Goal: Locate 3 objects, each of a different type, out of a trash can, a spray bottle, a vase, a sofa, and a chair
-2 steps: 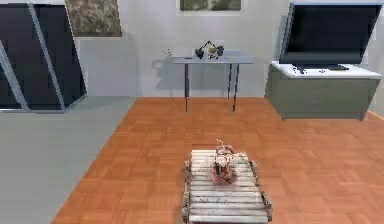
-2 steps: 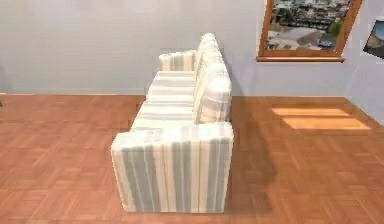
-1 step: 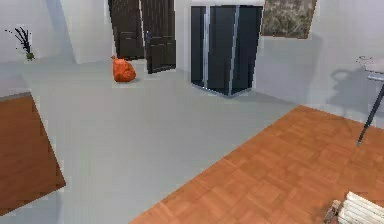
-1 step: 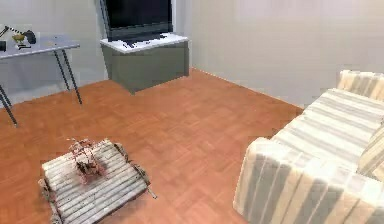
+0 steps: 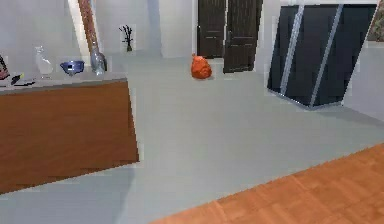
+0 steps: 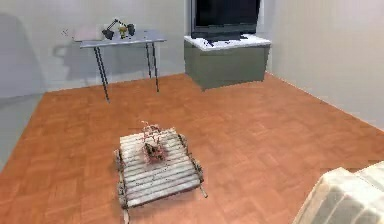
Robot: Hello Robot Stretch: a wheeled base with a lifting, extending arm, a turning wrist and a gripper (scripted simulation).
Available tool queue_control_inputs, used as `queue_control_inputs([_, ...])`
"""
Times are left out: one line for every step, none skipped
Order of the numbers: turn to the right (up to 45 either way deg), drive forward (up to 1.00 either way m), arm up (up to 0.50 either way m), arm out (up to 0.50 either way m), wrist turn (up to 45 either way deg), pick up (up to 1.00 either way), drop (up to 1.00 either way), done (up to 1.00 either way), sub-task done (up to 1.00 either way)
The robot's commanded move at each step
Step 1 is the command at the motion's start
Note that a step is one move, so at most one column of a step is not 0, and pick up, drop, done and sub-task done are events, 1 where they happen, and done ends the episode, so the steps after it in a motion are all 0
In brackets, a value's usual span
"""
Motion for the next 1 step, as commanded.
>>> queue_control_inputs([0.0, 1.00, 0.00, 0.00, 0.0, 0.00, 0.00, 0.00, 0.00])
